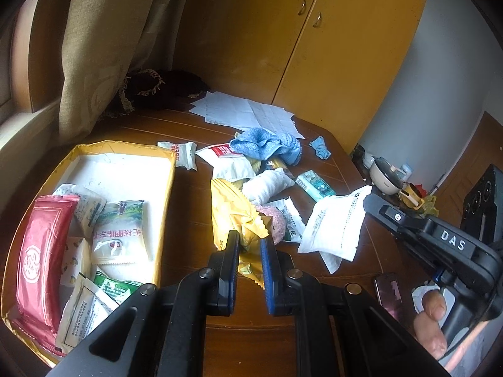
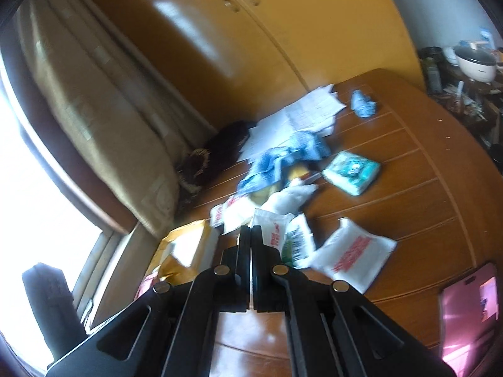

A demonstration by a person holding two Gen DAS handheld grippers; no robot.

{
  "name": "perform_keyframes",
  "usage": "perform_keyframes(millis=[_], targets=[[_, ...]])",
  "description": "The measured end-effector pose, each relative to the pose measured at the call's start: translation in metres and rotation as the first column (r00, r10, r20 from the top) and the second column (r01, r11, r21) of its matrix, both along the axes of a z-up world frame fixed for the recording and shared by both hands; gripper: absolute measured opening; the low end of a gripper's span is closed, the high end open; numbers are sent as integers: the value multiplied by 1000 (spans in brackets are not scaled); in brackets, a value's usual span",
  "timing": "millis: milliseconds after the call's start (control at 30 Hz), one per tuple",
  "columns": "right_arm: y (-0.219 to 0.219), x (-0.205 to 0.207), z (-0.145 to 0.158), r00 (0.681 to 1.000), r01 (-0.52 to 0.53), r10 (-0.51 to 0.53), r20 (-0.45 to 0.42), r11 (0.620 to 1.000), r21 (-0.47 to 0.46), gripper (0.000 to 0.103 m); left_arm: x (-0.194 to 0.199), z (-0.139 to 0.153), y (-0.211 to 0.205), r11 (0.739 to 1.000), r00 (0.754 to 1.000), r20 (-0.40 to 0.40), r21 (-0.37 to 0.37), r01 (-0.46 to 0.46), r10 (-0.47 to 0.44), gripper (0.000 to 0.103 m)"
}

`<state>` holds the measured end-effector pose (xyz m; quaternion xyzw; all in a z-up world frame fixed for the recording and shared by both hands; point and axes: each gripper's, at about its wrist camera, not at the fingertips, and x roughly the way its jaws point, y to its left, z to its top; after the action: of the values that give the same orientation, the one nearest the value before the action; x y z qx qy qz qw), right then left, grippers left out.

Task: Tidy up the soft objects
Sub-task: 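Carry the yellow bag and white sachet over the tray, lowering them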

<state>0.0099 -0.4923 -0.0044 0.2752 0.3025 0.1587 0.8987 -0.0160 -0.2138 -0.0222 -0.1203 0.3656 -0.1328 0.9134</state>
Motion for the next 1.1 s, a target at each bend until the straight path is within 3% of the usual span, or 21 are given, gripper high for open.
perform_keyframes(millis=[200,467,667,833,933,1100], targets=[[31,-5,10,994,-106,106,33,994,2,0,-4,14,28,998,998,26,-30,-51,52,12],[81,14,17,966,-256,255,37,966,30,0,-4,35,87,982,979,75,-1,-190,189,12],[129,31,22,935,-354,353,42,934,42,0,8,32,125,963,962,65,32,-268,265,12],[165,53,12,907,-421,421,14,906,51,0,25,21,140,961,962,29,53,-273,271,12],[180,68,-8,888,-453,457,-41,888,78,0,37,13,135,962,967,-4,102,-254,256,12],[186,79,-38,887,-437,441,-138,897,60,0,54,-3,113,943,972,-43,255,-212,230,12]])
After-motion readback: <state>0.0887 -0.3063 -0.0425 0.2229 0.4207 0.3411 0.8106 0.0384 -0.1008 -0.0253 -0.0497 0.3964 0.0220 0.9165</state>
